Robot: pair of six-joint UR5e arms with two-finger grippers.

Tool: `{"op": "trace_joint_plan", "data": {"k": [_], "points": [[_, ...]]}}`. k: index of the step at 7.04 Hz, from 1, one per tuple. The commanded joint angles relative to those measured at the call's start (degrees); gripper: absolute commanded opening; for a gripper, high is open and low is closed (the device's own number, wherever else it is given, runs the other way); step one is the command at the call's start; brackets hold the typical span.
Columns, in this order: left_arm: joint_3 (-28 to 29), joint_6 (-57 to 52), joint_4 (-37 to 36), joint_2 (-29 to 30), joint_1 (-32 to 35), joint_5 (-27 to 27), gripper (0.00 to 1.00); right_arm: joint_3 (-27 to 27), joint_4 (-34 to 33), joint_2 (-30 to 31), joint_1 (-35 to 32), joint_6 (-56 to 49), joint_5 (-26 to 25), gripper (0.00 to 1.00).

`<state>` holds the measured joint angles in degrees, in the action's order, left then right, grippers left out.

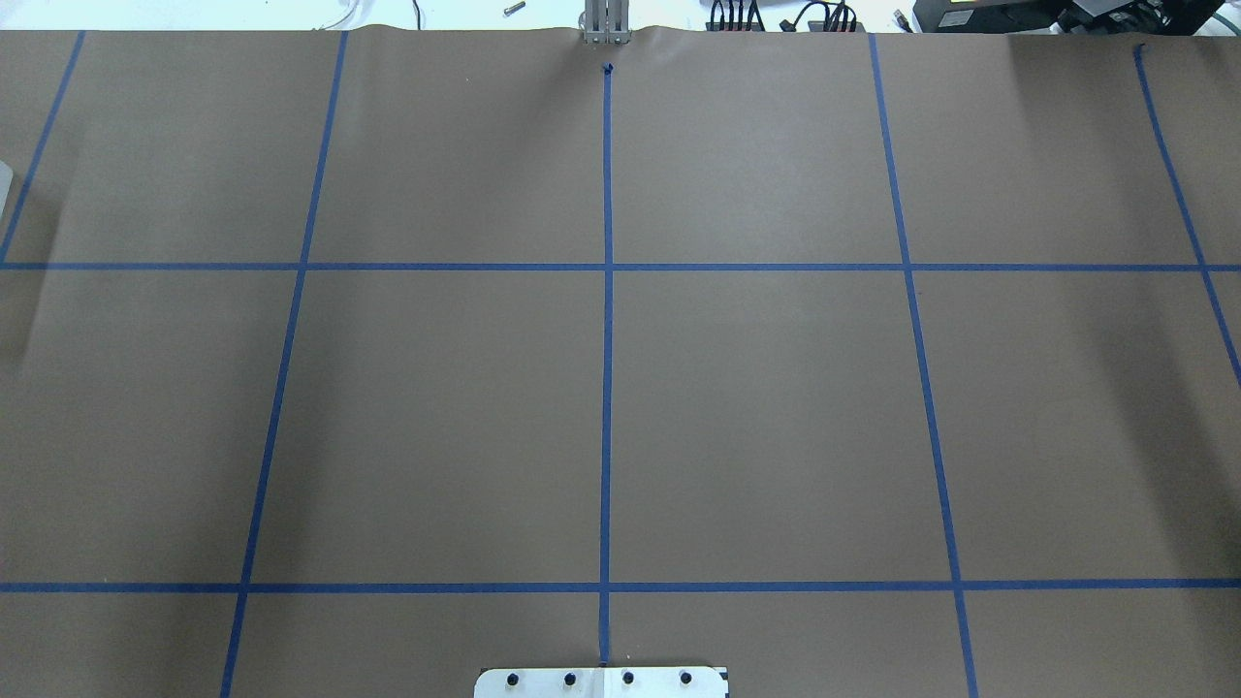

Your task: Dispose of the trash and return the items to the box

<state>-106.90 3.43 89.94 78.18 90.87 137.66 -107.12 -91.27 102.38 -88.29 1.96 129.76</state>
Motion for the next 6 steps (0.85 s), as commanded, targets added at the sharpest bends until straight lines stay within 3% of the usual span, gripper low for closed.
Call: {"op": "trace_joint_plan", "data": {"k": [1,6], "points": [[-1.5,0.0,0.0,-0.4,0.1,0.1,0.98,-0.8,0.1,1.1,0.0,-0.2,-0.3,1.00],[-1.5,0.0,0.1,-0.6,0.1,-0.5,0.99,-1.2,0.1,1.1,0.3,-0.1,0.2,1.00]]}}
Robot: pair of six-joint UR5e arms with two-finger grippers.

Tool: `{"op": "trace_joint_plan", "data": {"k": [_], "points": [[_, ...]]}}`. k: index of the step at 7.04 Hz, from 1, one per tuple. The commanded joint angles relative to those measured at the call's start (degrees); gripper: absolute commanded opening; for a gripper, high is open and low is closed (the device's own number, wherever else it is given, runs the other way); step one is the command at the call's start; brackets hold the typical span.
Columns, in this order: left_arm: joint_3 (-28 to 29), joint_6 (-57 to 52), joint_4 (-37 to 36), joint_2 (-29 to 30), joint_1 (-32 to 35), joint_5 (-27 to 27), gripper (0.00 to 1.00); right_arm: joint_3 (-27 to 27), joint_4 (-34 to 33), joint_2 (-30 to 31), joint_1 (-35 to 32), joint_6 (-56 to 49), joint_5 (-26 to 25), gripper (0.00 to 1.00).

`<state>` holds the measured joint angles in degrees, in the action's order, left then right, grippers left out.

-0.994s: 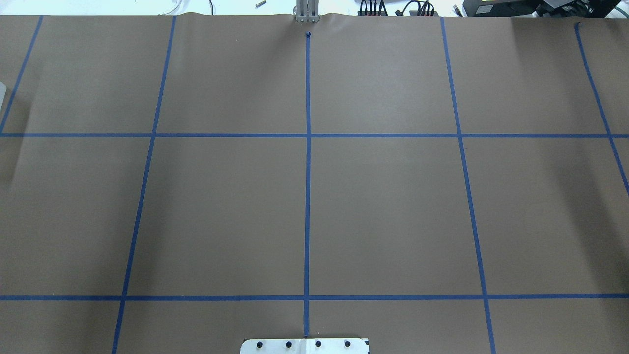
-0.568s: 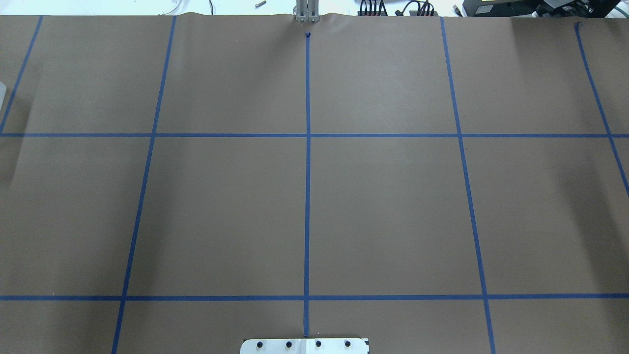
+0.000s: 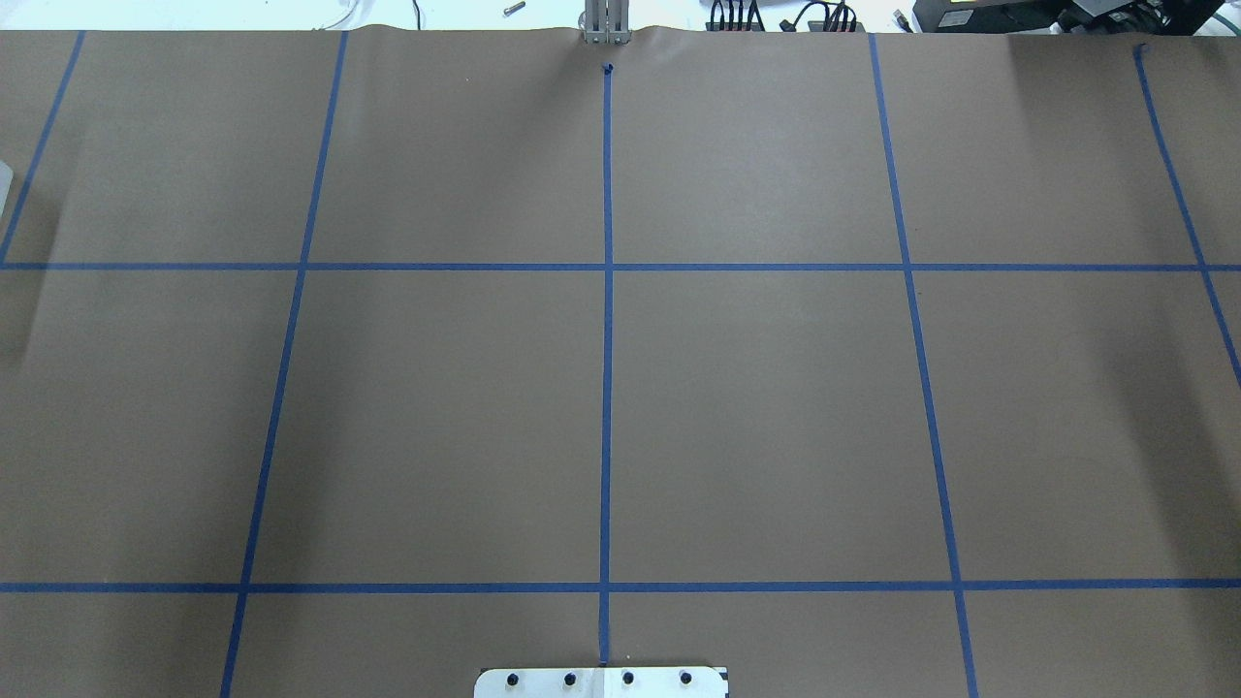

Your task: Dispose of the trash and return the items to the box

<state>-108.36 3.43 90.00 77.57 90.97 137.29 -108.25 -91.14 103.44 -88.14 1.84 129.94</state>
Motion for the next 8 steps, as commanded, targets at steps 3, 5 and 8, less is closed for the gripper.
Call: {"op": "trace_joint_plan", "data": {"k": [3,5,8], "points": [[0.1,0.0,-0.1,-0.1,0.1,-0.1,0.99,-0.1,0.0,-0.1,0.7,0.1,0.1,1.00],[-0.1,0.0,0.0,-0.2,0.2,-0.1,0.98,-0.3,0.0,-0.1,1.4,0.1,0.1,1.00],[-0.2,0.0,0.0,-0.2,0.3,-0.1,0.98,-0.3,0.0,0.0,1.6,0.1,0.1,1.00]]}}
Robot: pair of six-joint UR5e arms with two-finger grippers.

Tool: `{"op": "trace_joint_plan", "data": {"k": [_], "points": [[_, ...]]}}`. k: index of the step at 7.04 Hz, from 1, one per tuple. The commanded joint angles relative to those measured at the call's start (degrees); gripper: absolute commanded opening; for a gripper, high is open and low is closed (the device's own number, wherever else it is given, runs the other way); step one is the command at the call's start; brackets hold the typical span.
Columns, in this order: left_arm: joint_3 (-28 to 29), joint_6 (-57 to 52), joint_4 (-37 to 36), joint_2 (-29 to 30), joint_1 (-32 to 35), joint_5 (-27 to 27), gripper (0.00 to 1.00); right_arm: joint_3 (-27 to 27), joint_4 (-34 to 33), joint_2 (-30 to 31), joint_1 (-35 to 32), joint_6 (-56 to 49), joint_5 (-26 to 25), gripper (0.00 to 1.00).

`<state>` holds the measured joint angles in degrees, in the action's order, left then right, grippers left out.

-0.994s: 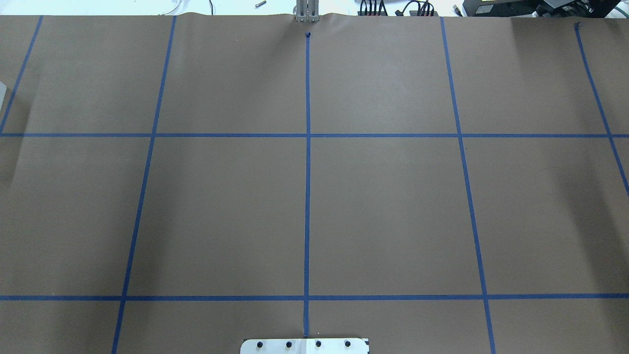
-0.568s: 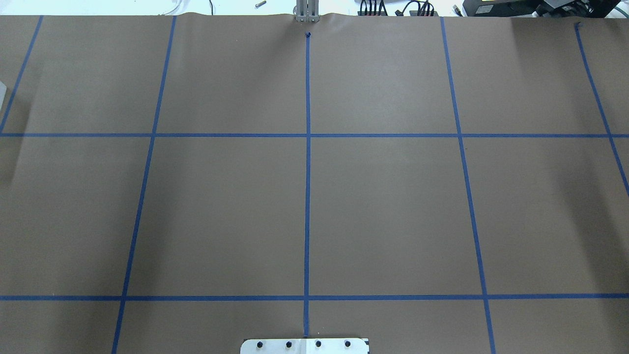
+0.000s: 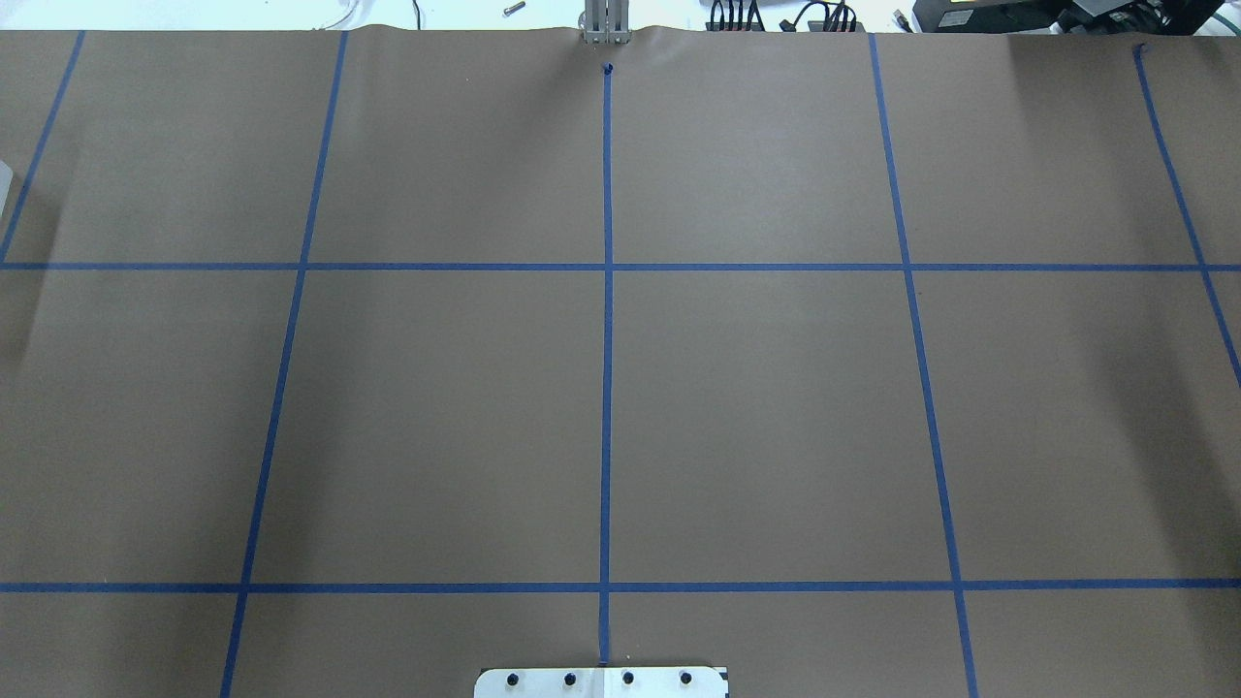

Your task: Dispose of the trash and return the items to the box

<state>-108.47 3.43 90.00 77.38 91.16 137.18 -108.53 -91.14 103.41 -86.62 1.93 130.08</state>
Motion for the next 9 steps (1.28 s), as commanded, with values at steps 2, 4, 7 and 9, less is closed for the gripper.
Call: {"op": "trace_joint_plan", "data": {"k": [2,4,7,9], "points": [[-0.2,0.0,0.0,0.0,0.1,-0.1,0.99,-0.2,0.0,-0.1,0.2,0.0,0.3,1.00],[-0.1,0.0,0.0,-0.1,0.1,-0.1,0.98,-0.4,0.0,0.1,0.2,0.0,1.6,1.00],[0.0,0.0,0.0,-0.2,0.1,-0.1,0.98,-0.4,0.0,0.1,0.4,0.0,1.6,1.00],[0.0,0.0,-0.1,-0.2,0.2,-0.1,0.98,-0.4,0.0,0.3,0.4,0.0,1.6,1.00]]}}
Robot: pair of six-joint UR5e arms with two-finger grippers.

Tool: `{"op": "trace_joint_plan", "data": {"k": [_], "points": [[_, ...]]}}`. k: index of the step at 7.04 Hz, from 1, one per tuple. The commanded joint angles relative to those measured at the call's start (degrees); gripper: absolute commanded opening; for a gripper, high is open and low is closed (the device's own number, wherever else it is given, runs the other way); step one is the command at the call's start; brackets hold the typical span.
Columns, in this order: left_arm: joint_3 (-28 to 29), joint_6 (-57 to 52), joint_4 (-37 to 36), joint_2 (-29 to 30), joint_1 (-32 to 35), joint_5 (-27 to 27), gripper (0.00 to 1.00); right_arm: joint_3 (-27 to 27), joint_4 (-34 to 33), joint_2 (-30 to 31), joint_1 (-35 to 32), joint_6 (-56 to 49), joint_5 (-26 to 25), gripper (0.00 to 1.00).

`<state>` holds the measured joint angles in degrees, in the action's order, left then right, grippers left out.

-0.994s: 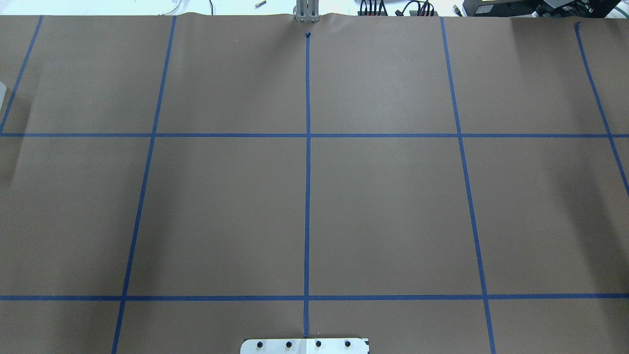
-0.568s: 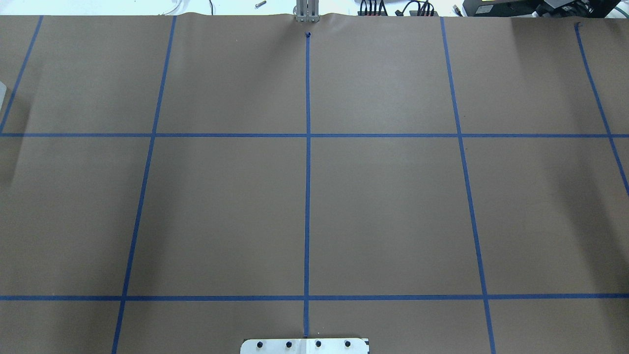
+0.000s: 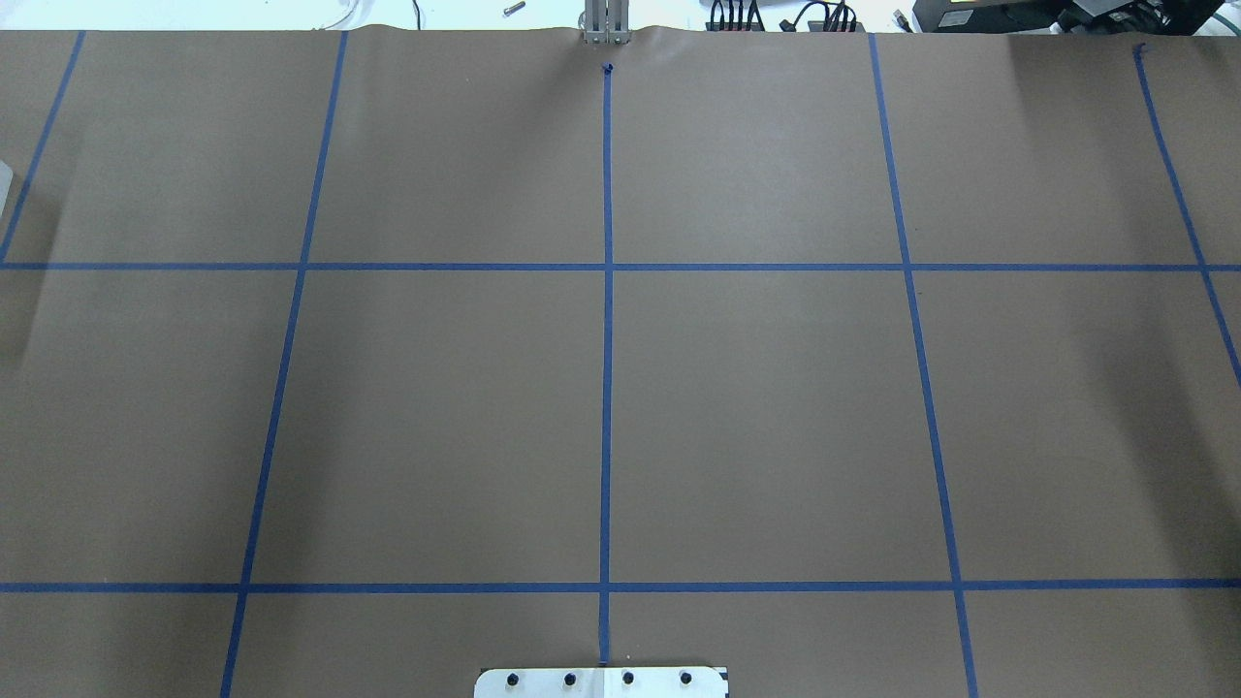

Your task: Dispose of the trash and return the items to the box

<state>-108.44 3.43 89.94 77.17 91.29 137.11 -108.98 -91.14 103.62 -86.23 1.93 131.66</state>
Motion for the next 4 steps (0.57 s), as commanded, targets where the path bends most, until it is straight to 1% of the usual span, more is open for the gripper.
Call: {"op": "trace_joint_plan", "data": {"k": [1,4], "points": [[0.0,0.0,0.0,-0.1,0.0,0.0,0.99,0.0,0.0,0.1,0.0,0.0,0.0,1.00],[-0.1,0.0,0.0,-1.0,0.0,0.0,0.98,-0.1,0.1,0.1,0.0,0.0,0.1,1.00]]}}
